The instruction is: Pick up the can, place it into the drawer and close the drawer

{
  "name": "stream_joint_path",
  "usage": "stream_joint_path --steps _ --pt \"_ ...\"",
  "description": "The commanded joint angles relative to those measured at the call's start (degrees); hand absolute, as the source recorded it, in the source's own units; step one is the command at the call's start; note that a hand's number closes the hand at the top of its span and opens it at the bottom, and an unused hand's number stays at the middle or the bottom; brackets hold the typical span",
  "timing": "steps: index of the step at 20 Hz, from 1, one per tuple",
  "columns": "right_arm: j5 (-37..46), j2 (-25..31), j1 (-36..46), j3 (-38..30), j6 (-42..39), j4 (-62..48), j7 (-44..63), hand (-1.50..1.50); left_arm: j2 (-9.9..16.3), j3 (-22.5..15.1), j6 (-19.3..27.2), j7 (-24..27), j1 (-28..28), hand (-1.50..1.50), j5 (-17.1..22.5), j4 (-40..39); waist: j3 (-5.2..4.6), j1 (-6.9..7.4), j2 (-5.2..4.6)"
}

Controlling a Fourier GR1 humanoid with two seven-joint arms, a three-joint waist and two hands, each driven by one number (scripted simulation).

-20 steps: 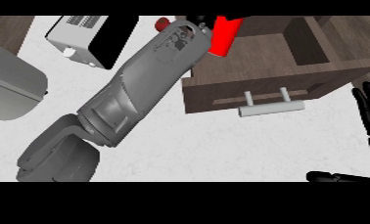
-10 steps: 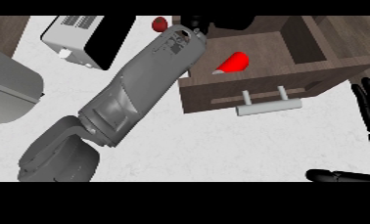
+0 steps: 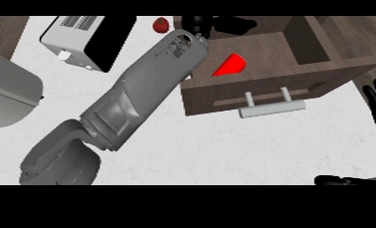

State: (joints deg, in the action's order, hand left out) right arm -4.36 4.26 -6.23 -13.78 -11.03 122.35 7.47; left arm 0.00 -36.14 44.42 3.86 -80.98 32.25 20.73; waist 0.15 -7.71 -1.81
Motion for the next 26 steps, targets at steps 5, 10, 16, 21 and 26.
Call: stream_joint_path --steps 5,10,16,21,26 --pt "8.29 5.02 0.07 0.30 -0.86 6.58 -1.90 -1.50 0.00 0.50 1.29 1.87 1.74 -1.50 4.09 1.76 -0.11 -0.18 0.14" --pt "14.50 7.78 1.90 1.94 -1.60 5.05 -3.85 -1.50 0.00 1.38 0.93 4.22 2.11 -1.50 6.73 3.22 -0.09 1.48 0.25" --pt "27.11 8.02 3.75 7.62 1.11 3.32 -7.14 -1.50 0.00 2.76 2.20 5.56 -0.97 -1.50 8.98 3.42 -0.08 3.12 0.40" --pt "40.31 10.54 4.88 12.05 3.34 0.30 -7.79 -1.50 0.00 1.12 3.31 4.87 -1.02 -1.50 8.47 3.92 -0.11 4.95 0.96" --pt "52.73 11.29 9.42 17.75 6.53 -8.13 -7.46 -1.50 0.00 2.34 1.71 1.22 -4.51 -1.50 8.05 3.01 -0.15 7.46 1.32"
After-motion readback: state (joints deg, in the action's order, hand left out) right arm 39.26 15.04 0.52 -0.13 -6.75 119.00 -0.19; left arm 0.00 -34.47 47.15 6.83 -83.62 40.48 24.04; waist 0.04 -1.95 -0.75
